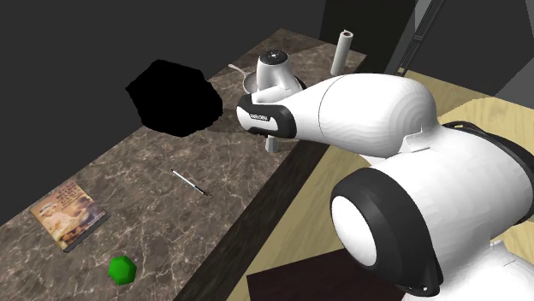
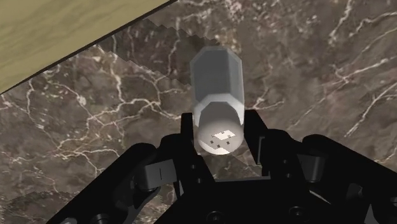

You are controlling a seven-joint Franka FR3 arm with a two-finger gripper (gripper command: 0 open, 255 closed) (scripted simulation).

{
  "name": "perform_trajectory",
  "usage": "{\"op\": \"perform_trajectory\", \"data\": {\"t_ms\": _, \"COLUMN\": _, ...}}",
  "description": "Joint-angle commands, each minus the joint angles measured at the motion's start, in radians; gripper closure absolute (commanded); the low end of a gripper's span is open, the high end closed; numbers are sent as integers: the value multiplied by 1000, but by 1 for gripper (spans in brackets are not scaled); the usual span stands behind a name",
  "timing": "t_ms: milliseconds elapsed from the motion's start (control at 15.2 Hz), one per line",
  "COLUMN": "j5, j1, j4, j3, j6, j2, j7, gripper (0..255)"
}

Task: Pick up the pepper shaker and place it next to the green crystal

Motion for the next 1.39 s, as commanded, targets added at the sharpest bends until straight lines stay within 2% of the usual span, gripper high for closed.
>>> {"op": "perform_trajectory", "data": {"t_ms": 0, "j5": 0, "j1": 0, "j4": 0, "j3": 0, "j6": 0, "j2": 0, "j7": 0, "gripper": 255}}
{"op": "perform_trajectory", "data": {"t_ms": 132, "j5": 0, "j1": 0, "j4": 0, "j3": 0, "j6": 0, "j2": 0, "j7": 0, "gripper": 255}}
{"op": "perform_trajectory", "data": {"t_ms": 1320, "j5": 16, "j1": -2, "j4": 126, "j3": 5, "j6": -214, "j2": -88, "j7": -19, "gripper": 255}}
